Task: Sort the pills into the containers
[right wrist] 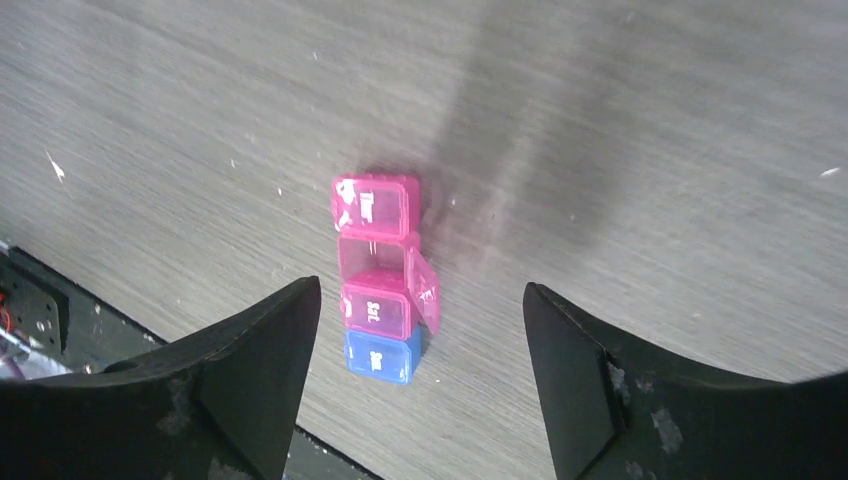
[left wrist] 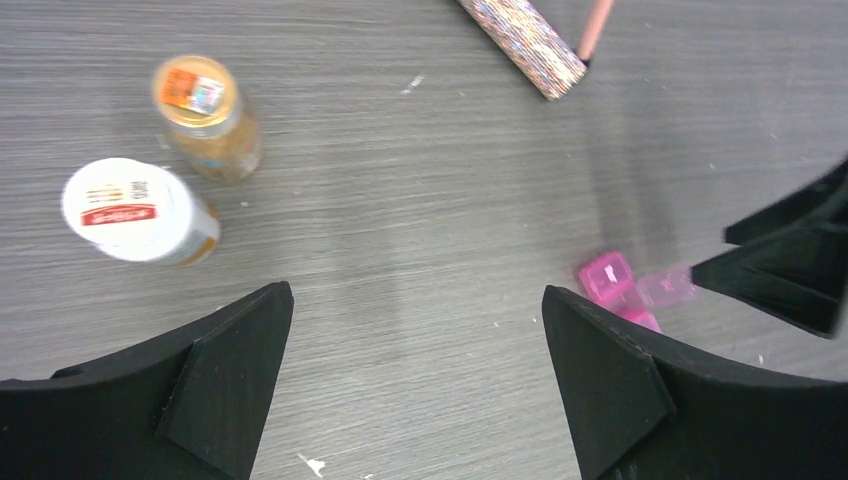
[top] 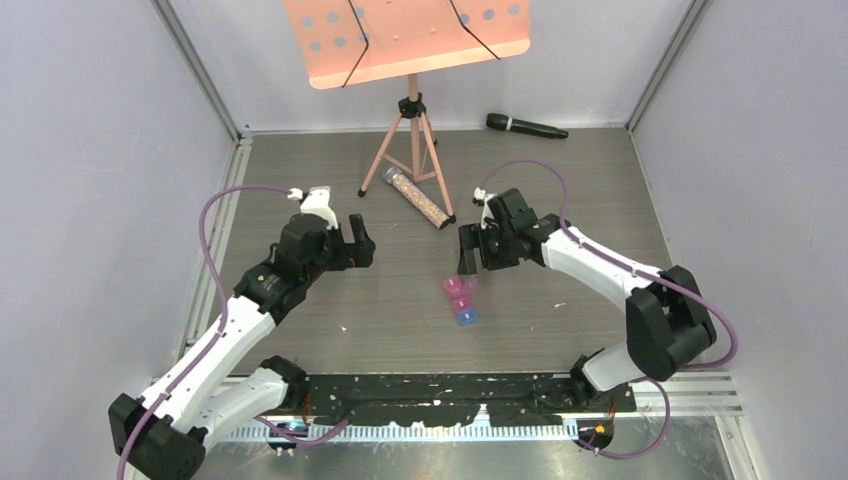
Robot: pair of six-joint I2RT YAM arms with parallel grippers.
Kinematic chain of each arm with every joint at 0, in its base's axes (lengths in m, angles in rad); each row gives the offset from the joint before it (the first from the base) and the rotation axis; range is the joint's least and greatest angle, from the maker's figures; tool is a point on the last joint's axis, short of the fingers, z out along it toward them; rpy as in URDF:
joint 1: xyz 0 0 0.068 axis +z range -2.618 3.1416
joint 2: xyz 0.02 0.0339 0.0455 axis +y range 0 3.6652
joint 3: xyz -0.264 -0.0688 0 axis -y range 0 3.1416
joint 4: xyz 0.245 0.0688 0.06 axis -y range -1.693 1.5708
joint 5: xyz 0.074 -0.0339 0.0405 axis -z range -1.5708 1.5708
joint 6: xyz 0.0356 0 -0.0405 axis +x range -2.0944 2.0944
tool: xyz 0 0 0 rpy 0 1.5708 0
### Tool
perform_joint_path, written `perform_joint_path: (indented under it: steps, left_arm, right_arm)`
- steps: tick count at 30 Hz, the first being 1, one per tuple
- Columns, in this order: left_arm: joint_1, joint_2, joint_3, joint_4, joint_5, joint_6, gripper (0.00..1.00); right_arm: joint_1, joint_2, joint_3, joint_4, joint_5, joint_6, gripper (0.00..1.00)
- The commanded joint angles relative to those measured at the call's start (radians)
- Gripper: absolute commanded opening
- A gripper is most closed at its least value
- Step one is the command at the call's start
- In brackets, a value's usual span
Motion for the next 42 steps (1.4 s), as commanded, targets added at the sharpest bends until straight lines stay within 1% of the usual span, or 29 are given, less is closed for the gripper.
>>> perform_joint_path:
  steps: [1, 2, 3, 5, 7, 8, 9, 10, 11, 12, 13, 14, 16, 20, 21, 24, 29, 32, 34, 39, 42]
  left_arm:
    - [0.004, -0.016, 0.082, -0.081, -0.196, -0.015, 0.99]
    - [0.006, -0.009, 0.098, -0.107, -0.229, -0.023, 0.99]
    - [0.008, 0.0, 0.114, -0.134, -0.261, -0.03, 0.98]
    - [0.019, 0.026, 0.143, -0.192, -0.318, -0.05, 0.97]
    - [0.038, 0.04, 0.157, -0.239, -0.342, -0.069, 0.97]
    - [0.05, 0.039, 0.16, -0.255, -0.35, -0.082, 0.96]
    - [0.061, 0.033, 0.161, -0.267, -0.352, -0.093, 0.96]
    - [0.067, 0.024, 0.16, -0.277, -0.365, -0.102, 0.96]
    - [0.071, 0.008, 0.161, -0.29, -0.383, -0.108, 0.95]
    - [0.071, -0.007, 0.162, -0.306, -0.407, -0.112, 0.95]
    - [0.072, -0.024, 0.167, -0.325, -0.437, -0.116, 0.95]
    - [0.072, -0.043, 0.172, -0.354, -0.472, -0.125, 0.95]
    - [0.072, -0.083, 0.185, -0.418, -0.546, -0.156, 0.95]
    - [0.072, -0.2, 0.177, -0.486, -0.666, -0.185, 0.96]
    - [0.072, -0.226, 0.174, -0.494, -0.687, -0.193, 0.96]
    - [0.072, -0.287, 0.168, -0.516, -0.743, -0.213, 0.95]
    - [0.072, -0.359, 0.172, -0.522, -0.756, -0.215, 0.95]
    - [0.072, -0.389, 0.177, -0.518, -0.75, -0.198, 0.95]
    - [0.072, -0.399, 0.178, -0.517, -0.744, -0.188, 0.95]
    - [0.072, -0.411, 0.179, -0.527, -0.736, -0.176, 0.95]
    - [0.072, -0.413, 0.178, -0.53, -0.723, -0.17, 0.95]
  right_arm:
    - [0.003, -0.084, 0.108, 0.011, 0.108, -0.009, 0.8]
    - [0.01, -0.083, 0.129, 0.016, 0.117, 0.001, 0.79]
    - [0.015, -0.073, 0.141, 0.03, 0.118, 0.006, 0.73]
    - [0.041, -0.059, 0.168, 0.078, 0.11, 0.027, 0.68]
    - [0.096, -0.035, 0.193, 0.14, 0.12, 0.039, 0.67]
    - [0.144, -0.003, 0.227, 0.164, 0.137, 0.036, 0.67]
    - [0.171, 0.02, 0.25, 0.17, 0.156, 0.023, 0.69]
    - [0.226, 0.067, 0.296, 0.179, 0.174, 0.014, 0.71]
    - [0.283, 0.093, 0.319, 0.187, 0.226, -0.002, 0.77]
    - [0.312, 0.137, 0.353, 0.219, 0.255, -0.008, 0.84]
    - [0.357, 0.157, 0.363, 0.247, 0.291, -0.011, 0.87]
    - [0.377, 0.196, 0.376, 0.318, 0.298, -0.011, 0.92]
    - [0.414, 0.268, 0.404, 0.413, 0.297, -0.001, 0.94]
    - [0.458, 0.414, 0.487, 0.578, 0.285, 0.008, 0.96]
    - [0.474, 0.465, 0.523, 0.607, 0.286, -0.002, 0.97]
    - [0.507, 0.559, 0.606, 0.625, 0.324, -0.035, 0.98]
    - [0.542, 0.718, 0.76, 0.601, 0.387, -0.046, 1.0]
    - [0.55, 0.772, 0.806, 0.607, 0.401, -0.051, 1.0]
    - [0.553, 0.805, 0.827, 0.626, 0.394, -0.052, 0.98]
    - [0.561, 0.896, 0.912, 0.644, 0.377, -0.049, 0.9]
    - [0.569, 0.933, 0.941, 0.675, 0.397, -0.051, 0.89]
